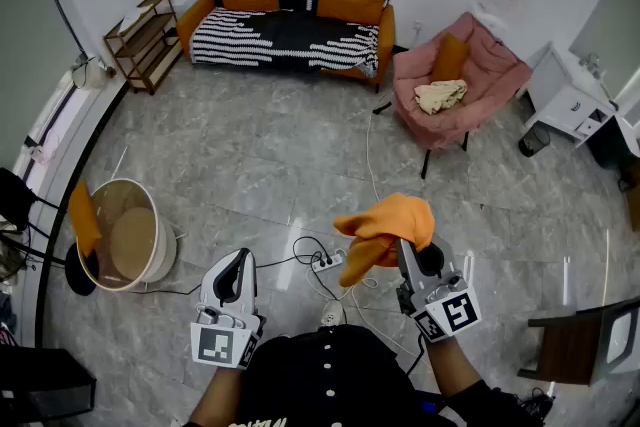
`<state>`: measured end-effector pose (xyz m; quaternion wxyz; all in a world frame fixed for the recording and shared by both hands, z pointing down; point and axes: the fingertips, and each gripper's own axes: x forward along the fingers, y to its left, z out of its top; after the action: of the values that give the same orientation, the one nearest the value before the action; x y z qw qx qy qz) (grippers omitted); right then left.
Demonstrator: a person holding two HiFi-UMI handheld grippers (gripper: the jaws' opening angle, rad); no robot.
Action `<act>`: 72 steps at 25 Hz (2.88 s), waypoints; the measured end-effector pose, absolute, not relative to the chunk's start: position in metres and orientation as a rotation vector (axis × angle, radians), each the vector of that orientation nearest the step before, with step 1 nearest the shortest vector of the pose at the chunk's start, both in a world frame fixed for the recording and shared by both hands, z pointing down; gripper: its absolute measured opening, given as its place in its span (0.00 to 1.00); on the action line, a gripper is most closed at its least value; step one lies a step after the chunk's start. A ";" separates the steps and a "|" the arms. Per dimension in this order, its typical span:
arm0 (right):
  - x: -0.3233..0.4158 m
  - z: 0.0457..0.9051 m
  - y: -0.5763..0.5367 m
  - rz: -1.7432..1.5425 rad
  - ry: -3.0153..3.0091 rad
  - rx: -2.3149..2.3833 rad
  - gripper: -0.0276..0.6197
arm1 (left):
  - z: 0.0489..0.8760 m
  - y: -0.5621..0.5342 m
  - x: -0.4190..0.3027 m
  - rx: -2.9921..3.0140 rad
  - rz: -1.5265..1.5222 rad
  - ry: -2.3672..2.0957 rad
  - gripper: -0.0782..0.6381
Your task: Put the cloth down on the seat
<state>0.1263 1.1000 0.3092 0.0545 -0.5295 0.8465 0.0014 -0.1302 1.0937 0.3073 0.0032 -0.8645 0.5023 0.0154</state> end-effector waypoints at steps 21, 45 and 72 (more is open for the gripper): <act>0.161 0.315 1.072 0.030 2.608 -1.505 0.16 | 0.324 1.077 -0.083 -2.691 -0.023 1.683 0.11; 0.144 0.302 0.939 0.094 2.580 -1.521 0.16 | 0.332 0.932 -0.101 -2.729 -0.006 1.654 0.11; 0.070 0.296 0.745 0.133 2.540 -1.601 0.16 | 0.318 0.732 -0.180 -2.733 0.054 1.522 0.11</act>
<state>0.0696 0.7455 0.2961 0.0679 -0.5314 0.8433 0.0442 -0.1797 0.7321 0.3178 0.0067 -0.8735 0.4865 0.0174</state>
